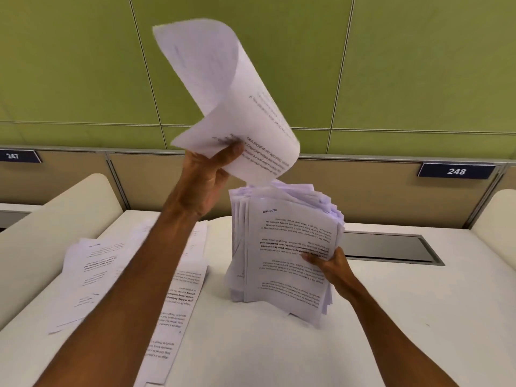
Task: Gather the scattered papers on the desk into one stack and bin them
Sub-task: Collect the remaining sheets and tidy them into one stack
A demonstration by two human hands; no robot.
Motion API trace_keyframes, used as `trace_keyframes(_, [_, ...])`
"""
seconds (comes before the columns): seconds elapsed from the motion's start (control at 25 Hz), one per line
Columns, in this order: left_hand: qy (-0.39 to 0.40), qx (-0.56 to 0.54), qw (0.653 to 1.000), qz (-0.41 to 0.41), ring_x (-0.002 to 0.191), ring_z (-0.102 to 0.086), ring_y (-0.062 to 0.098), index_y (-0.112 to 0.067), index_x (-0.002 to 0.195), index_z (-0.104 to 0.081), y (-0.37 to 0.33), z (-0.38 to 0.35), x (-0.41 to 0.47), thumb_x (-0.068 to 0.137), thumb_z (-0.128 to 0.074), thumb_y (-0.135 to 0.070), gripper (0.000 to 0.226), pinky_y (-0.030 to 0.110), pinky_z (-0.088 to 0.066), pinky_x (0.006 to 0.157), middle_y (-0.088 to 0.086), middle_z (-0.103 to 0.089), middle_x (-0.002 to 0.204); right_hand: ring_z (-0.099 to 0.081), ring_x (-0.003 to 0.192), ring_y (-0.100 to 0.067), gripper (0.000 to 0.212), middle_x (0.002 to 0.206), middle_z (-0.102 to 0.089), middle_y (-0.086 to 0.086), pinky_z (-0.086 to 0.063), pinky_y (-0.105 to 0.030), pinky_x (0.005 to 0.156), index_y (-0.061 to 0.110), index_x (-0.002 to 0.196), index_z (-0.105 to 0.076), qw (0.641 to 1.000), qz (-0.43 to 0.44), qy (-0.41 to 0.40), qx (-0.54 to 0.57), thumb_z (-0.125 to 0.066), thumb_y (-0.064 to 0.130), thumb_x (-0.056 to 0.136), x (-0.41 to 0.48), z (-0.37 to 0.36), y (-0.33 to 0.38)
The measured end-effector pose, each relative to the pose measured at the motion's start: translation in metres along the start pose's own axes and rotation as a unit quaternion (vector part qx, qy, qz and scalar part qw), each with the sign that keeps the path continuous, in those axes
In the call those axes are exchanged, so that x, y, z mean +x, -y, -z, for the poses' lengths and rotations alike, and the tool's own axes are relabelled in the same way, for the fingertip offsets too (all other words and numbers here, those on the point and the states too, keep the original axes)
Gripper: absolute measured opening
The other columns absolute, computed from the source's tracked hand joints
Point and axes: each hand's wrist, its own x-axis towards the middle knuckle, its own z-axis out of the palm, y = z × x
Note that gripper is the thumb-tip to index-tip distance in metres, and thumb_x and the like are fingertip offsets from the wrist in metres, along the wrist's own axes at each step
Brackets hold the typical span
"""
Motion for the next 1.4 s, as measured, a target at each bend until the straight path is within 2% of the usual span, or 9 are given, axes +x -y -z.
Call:
trace_keyframes(0.16, [-0.153, -0.142, 0.97, 0.123, 0.099, -0.068, 0.013, -0.019, 0.101, -0.073, 0.075, 0.012, -0.058, 0.059, -0.085, -0.01, 0.044, 0.033, -0.057, 0.084, 0.001, -0.073, 0.106, -0.075, 0.082, -0.016, 0.034, 0.092, -0.077, 0.007, -0.058, -0.024, 0.059, 0.024, 0.099, -0.067, 1.0, 0.003, 0.0, -0.002, -0.081, 0.021, 0.068, -0.001, 0.0, 0.001])
trace_keyframes(0.28, [-0.307, -0.176, 0.887, 0.296, 0.112, -0.061, 0.027, -0.015, 0.111, -0.063, 0.136, 0.033, -0.123, 0.078, -0.066, -0.002, 0.036, 0.038, -0.056, 0.073, 0.013, -0.063, 0.125, -0.075, 0.079, -0.013, 0.033, 0.088, -0.077, 0.009, -0.057, -0.022, 0.056, 0.024, 0.097, -0.066, 1.0, -0.005, -0.003, -0.003, -0.083, 0.018, 0.07, -0.001, 0.001, 0.0])
trace_keyframes(0.44, [-0.412, -0.031, 0.816, 0.404, 0.096, -0.063, 0.029, -0.009, 0.128, -0.053, 0.179, 0.061, -0.177, 0.082, -0.064, 0.008, 0.05, 0.036, -0.055, 0.063, 0.018, -0.06, 0.127, -0.075, 0.079, -0.014, 0.032, 0.087, -0.077, 0.007, -0.058, -0.023, 0.057, 0.025, 0.099, -0.065, 1.0, -0.012, -0.004, -0.002, -0.081, 0.014, 0.073, -0.001, 0.001, 0.001])
trace_keyframes(0.56, [-0.433, 0.131, 0.799, 0.395, 0.103, -0.061, 0.032, -0.01, 0.127, -0.052, 0.187, 0.067, -0.189, 0.075, -0.073, 0.006, 0.058, 0.044, -0.057, 0.079, 0.019, -0.06, 0.128, -0.074, 0.083, -0.02, 0.033, 0.091, -0.076, 0.003, -0.06, -0.029, 0.061, 0.025, 0.099, -0.066, 1.0, -0.009, -0.002, -0.002, -0.081, 0.015, 0.072, -0.001, 0.002, 0.002])
trace_keyframes(0.76, [-0.399, 0.473, 0.712, 0.332, 0.133, -0.039, 0.042, -0.021, 0.147, -0.017, 0.171, 0.074, -0.171, 0.052, -0.092, -0.032, 0.121, 0.062, -0.032, 0.105, 0.021, -0.034, 0.148, -0.071, 0.085, -0.023, 0.033, 0.09, -0.071, -0.009, -0.061, -0.037, 0.072, 0.013, 0.099, -0.06, 0.999, 0.024, 0.037, -0.008, -0.072, 0.021, 0.069, -0.006, 0.005, 0.004])
trace_keyframes(0.88, [-0.255, 0.681, 0.636, 0.258, 0.146, -0.018, 0.033, -0.028, 0.151, -0.015, 0.164, 0.074, -0.148, 0.047, -0.08, -0.067, 0.128, 0.063, -0.003, 0.111, 0.011, -0.015, 0.16, -0.072, 0.085, -0.026, 0.028, 0.092, -0.07, -0.012, -0.062, -0.04, 0.072, 0.016, 0.1, -0.06, 0.999, 0.02, 0.04, 0.013, -0.073, 0.013, 0.076, -0.005, 0.005, 0.005])
trace_keyframes(0.96, [-0.174, 0.758, 0.603, 0.176, 0.146, -0.022, 0.029, -0.026, 0.151, -0.02, 0.165, 0.074, -0.132, 0.049, -0.071, -0.076, 0.124, 0.064, 0.001, 0.111, 0.009, -0.019, 0.159, -0.07, 0.09, -0.032, 0.027, 0.097, -0.068, -0.016, -0.062, -0.043, 0.075, 0.017, 0.102, -0.059, 0.999, 0.011, 0.041, 0.012, -0.071, 0.004, 0.082, -0.004, 0.006, 0.004])
trace_keyframes(1.16, [-0.109, 0.696, 0.673, 0.225, 0.124, -0.055, 0.024, -0.024, 0.144, -0.02, 0.169, 0.073, -0.104, 0.057, -0.066, -0.077, 0.112, 0.051, -0.019, 0.113, 0.0, -0.06, 0.132, -0.07, 0.092, -0.026, 0.037, 0.1, -0.069, -0.012, -0.061, -0.045, 0.077, 0.023, 0.104, -0.061, 0.999, -0.011, 0.036, 0.014, -0.079, 0.016, 0.072, -0.006, 0.005, 0.007])
trace_keyframes(1.4, [-0.146, 0.717, 0.608, 0.307, 0.102, -0.065, 0.027, -0.021, 0.116, -0.045, 0.175, 0.093, -0.125, 0.072, -0.064, -0.066, 0.066, 0.038, -0.036, 0.089, 0.004, -0.069, 0.113, -0.068, 0.098, -0.032, 0.041, 0.107, -0.069, -0.012, -0.06, -0.048, 0.081, 0.023, 0.107, -0.06, 0.999, -0.017, 0.026, 0.024, -0.08, 0.013, 0.072, -0.005, 0.008, 0.004])
